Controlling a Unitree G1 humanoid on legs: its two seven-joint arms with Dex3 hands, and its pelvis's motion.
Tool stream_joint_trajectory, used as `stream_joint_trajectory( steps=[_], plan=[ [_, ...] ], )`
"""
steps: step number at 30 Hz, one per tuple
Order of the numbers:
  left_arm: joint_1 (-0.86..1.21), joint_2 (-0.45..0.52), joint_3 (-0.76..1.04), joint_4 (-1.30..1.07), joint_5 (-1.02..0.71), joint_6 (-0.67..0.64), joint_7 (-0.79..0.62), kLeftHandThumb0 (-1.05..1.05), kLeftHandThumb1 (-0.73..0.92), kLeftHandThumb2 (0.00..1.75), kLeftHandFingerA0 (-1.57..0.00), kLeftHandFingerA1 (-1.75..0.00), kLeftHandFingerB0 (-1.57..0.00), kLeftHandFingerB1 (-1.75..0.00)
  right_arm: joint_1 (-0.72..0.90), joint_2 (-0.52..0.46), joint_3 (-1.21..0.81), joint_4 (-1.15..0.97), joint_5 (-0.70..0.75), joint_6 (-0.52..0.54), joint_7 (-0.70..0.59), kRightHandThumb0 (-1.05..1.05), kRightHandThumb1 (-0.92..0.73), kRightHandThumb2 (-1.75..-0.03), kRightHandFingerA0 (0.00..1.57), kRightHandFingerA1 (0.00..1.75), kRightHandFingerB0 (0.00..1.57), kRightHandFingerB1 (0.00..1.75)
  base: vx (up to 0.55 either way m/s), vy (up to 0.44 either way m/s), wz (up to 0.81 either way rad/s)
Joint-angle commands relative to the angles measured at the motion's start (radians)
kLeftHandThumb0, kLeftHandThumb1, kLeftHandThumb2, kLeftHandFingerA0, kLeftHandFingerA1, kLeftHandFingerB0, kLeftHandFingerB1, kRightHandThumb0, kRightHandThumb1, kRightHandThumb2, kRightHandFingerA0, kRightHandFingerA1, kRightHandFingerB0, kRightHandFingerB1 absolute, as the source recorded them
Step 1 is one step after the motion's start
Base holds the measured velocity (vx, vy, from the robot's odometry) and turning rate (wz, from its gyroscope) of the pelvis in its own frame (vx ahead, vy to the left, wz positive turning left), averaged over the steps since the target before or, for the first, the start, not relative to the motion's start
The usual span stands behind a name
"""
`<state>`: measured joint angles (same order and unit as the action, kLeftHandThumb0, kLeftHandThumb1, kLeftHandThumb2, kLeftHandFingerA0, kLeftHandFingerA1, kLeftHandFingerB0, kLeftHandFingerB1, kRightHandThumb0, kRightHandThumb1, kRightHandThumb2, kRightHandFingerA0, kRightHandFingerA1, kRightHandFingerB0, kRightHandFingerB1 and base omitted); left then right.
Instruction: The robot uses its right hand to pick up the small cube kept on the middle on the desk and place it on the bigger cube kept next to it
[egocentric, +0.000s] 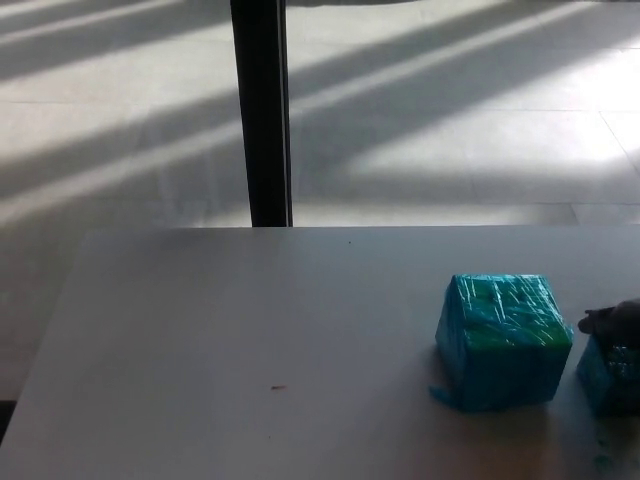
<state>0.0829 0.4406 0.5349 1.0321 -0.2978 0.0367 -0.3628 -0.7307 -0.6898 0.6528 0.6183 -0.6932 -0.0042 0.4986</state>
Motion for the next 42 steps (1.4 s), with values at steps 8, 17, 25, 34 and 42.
stream_joint_trajectory(
  steps=[8, 17, 25, 34, 42],
  plan=[
    [0.005, 0.029, -0.005, 0.006, 0.002, -0.007, 0.007, -0.67, 0.69, 0.61, -0.5, -0.53, -0.48, -0.39, 0.152, -0.063, 0.009, 0.049, -0.149, -0.218, -0.583, -0.39, -0.82, -0.64, 0.83, 1.75, 0.71, 1.2, 0.0, 0.0, 0.0],
    [0.007, 0.029, -0.005, 0.013, 0.002, -0.021, 0.001, -0.69, 0.69, 0.6, -0.51, -0.52, -0.48, -0.38, 0.166, -0.051, -0.073, 0.049, -0.044, -0.275, -0.557, -0.29, -0.74, -0.65, 0.78, 1.66, 0.78, 0.96, 0.0, 0.0, 0.0],
    [0.031, 0.024, -0.004, -0.025, -0.001, -0.006, 0.012, -0.7, 0.69, 0.61, -0.49, -0.53, -0.48, -0.4, 0.114, -0.087, -0.167, 0.092, 0.001, -0.326, -0.501, -0.22, -0.7, -0.65, 0.76, 1.55, 0.7, 0.94, 0.0, 0.0, 0.0],
    [0.021, 0.036, -0.007, 0.009, -0.001, -0.005, 0.006, -0.67, 0.7, 0.62, -0.47, -0.5, -0.44, -0.38, 0.004, -0.133, -0.268, 0.119, 0.025, -0.39, -0.438, -0.25, -0.71, -0.64, 0.71, 1.71, 0.63, 1.41, 0.0, 0.0, 0.0],
    [0.025, 0.042, -0.01, 0.018, -0.001, -0.014, -0.005, -0.67, 0.71, 0.62, -0.47, -0.51, -0.44, -0.38, -0.107, -0.111, -0.37, 0.048, 0.147, -0.392, -0.238, -0.19, -0.65, -0.76, 0.99, 1.65, 0.76, 1.3, 0.0, 0.0, 0.0]
  ],
)
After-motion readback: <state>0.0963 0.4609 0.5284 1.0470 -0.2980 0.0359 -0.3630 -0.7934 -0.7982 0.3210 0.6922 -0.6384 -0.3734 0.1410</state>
